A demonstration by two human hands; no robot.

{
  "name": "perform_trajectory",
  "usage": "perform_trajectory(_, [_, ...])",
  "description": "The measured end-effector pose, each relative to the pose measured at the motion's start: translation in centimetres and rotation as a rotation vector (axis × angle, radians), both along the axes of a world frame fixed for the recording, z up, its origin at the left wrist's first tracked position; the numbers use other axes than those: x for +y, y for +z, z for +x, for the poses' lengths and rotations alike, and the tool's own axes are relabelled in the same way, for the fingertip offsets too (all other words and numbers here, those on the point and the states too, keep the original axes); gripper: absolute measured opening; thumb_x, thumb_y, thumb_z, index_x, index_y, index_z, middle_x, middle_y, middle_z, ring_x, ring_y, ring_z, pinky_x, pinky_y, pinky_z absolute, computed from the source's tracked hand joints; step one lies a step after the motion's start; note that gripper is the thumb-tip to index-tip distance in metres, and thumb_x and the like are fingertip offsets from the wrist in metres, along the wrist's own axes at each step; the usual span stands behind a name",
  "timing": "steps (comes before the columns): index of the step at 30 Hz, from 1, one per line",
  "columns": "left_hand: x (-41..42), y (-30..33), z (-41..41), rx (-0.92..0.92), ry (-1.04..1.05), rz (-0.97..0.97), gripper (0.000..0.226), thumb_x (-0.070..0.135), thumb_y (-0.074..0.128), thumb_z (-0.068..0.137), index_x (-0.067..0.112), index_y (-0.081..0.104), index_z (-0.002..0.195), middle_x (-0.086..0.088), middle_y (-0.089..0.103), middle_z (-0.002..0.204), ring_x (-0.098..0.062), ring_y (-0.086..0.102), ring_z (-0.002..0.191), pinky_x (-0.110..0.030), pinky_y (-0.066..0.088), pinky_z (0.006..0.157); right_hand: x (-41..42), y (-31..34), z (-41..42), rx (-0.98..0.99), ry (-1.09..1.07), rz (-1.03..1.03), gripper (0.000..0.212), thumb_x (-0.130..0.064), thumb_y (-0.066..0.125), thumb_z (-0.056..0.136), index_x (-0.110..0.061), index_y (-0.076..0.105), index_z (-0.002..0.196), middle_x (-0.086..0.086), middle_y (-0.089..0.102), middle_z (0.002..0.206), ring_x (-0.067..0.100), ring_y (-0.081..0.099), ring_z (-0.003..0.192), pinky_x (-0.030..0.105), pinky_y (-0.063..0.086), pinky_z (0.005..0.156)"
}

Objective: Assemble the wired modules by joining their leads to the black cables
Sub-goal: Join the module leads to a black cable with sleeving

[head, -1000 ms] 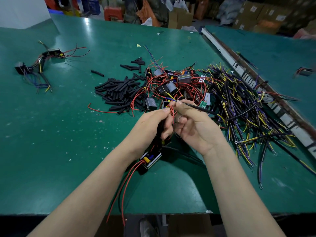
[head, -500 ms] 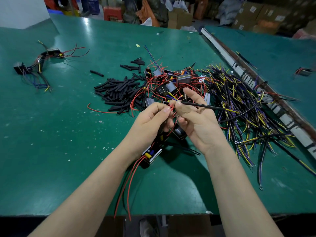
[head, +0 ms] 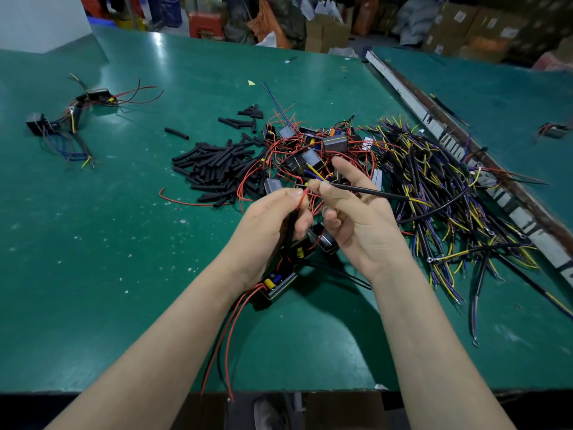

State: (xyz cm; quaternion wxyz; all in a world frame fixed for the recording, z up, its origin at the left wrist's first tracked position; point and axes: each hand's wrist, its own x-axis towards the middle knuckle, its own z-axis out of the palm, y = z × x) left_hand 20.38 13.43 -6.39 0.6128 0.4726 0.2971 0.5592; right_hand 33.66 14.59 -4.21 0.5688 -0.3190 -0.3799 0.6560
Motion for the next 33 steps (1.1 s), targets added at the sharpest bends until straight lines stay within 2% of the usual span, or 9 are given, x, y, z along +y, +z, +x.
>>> perform_trajectory(2, [0.23, 0.08, -0.15, -0.037, -0.009, -0.021, 0.029, 0.014, 0.036, 0.098, 0.016, 0.047, 0.071, 0.007, 0.043, 0.051, -0.007, 0.035, 0.049, -0.017, 0.032, 0.049, 0.03, 0.05, -0.07, 0.012, -0.034, -0.022, 0.030, -0.012, 0.071, 0.067, -0.018, 0.060, 0.094, 0.006, 0.075, 0.083, 0.006, 0.056, 0.048, 0.013, 0.038, 0.044])
perform_trajectory(5, [0.40, 0.17, -0.35, -0.034, 0.000, -0.036, 0.032, 0.012, 0.035, 0.099, 0.017, 0.047, 0.069, 0.007, 0.041, 0.051, -0.007, 0.034, 0.049, -0.017, 0.031, 0.049, 0.02, 0.22, -0.08, 0.001, -0.064, -0.020, 0.012, -0.018, 0.072, 0.066, -0.020, 0.070, 0.078, 0.004, 0.075, 0.083, 0.007, 0.063, 0.055, 0.013, 0.037, 0.045])
perform_trajectory(8, [0.44, 0.10, -0.45, -0.021, -0.002, -0.053, 0.033, 0.013, 0.036, 0.099, 0.018, 0.048, 0.068, 0.008, 0.041, 0.051, -0.007, 0.034, 0.049, -0.017, 0.031, 0.048, -0.05, 0.15, -0.14, -0.027, -0.053, -0.018, 0.006, -0.020, 0.072, 0.066, -0.023, 0.075, 0.069, 0.000, 0.074, 0.080, 0.005, 0.062, 0.059, 0.013, 0.039, 0.046])
perform_trajectory(11, [0.45, 0.12, -0.50, -0.028, -0.032, -0.102, 0.032, 0.015, 0.037, 0.099, 0.017, 0.047, 0.069, 0.008, 0.040, 0.051, -0.007, 0.034, 0.048, -0.017, 0.030, 0.049, -0.06, -0.10, -0.19, -0.045, -0.050, -0.013, 0.009, -0.013, 0.073, 0.065, -0.021, 0.075, 0.069, -0.001, 0.067, 0.070, 0.006, 0.054, 0.055, 0.014, 0.039, 0.047])
perform_trajectory(14, [0.34, 0.27, -0.60, -0.050, -0.059, -0.140, 0.031, 0.017, 0.037, 0.099, 0.017, 0.046, 0.070, 0.008, 0.038, 0.051, -0.007, 0.033, 0.048, -0.015, 0.032, 0.048, -0.04, -0.18, -0.13, -0.047, -0.045, 0.019, 0.011, -0.011, 0.073, 0.064, -0.020, 0.073, 0.070, 0.000, 0.066, 0.068, 0.006, 0.054, 0.055, 0.014, 0.039, 0.048])
perform_trajectory(21, [0.17, 0.76, -0.57, -0.130, -0.137, -0.254, 0.029, 0.020, 0.034, 0.099, 0.017, 0.043, 0.071, 0.010, 0.032, 0.050, -0.006, 0.029, 0.047, -0.016, 0.028, 0.048, -0.20, -0.20, -0.36, -0.057, -0.063, 0.149, 0.029, -0.008, 0.072, 0.065, -0.014, 0.059, 0.090, -0.003, 0.069, 0.069, 0.003, 0.059, 0.056, 0.011, 0.043, 0.052])
perform_trajectory(28, [0.15, 0.79, -0.83, -0.187, -0.180, -0.282, 0.018, 0.028, 0.046, 0.085, 0.019, 0.043, 0.070, 0.011, 0.030, 0.048, -0.005, 0.030, 0.045, -0.016, 0.029, 0.047, -0.36, -0.19, -0.62, -0.110, -0.120, 0.199, 0.031, -0.010, 0.073, 0.065, -0.015, 0.059, 0.092, -0.003, 0.069, 0.069, 0.005, 0.060, 0.059, 0.012, 0.044, 0.055])
perform_trajectory(33, [0.27, 0.59, -0.72, -0.156, -0.186, -0.286, 0.025, 0.024, 0.038, 0.095, 0.019, 0.042, 0.072, 0.011, 0.030, 0.050, -0.005, 0.030, 0.046, -0.018, 0.027, 0.050, -0.43, -0.09, -0.64, -0.120, -0.106, 0.219, 0.029, -0.008, 0.072, 0.068, -0.015, 0.058, 0.092, -0.005, 0.068, 0.068, 0.004, 0.059, 0.058, 0.012, 0.044, 0.055])
